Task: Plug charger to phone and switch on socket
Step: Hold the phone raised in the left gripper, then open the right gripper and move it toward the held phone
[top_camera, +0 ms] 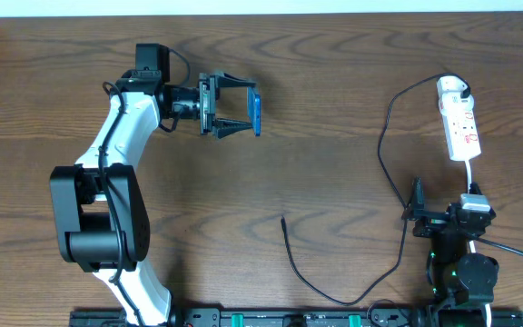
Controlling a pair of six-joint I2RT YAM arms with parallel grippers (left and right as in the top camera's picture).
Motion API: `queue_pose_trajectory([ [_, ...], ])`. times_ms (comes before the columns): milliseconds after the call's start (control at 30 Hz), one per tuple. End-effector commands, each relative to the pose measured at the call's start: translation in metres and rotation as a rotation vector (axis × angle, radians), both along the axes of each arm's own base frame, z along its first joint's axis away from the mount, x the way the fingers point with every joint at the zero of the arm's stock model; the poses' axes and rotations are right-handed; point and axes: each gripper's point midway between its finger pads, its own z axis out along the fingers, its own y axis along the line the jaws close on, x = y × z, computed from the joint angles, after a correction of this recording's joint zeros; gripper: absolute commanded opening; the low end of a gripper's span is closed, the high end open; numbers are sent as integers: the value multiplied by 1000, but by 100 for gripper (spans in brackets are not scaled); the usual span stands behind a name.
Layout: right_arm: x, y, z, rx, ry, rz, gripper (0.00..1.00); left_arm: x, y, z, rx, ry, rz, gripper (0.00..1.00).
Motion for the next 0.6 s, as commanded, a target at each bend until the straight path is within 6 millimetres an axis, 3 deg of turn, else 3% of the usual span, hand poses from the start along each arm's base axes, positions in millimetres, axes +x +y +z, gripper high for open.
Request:
queue_pose_trajectory([
  [0, 0, 1, 0, -12, 0, 4, 99, -1, 2, 16, 10, -161, -9, 7],
  [333, 0, 2, 21, -10, -85, 11, 99, 10, 8, -5, 153, -280, 18, 7],
  [567, 0, 4, 22, -10, -91, 23, 99, 18, 15, -23, 272, -296, 50, 7],
])
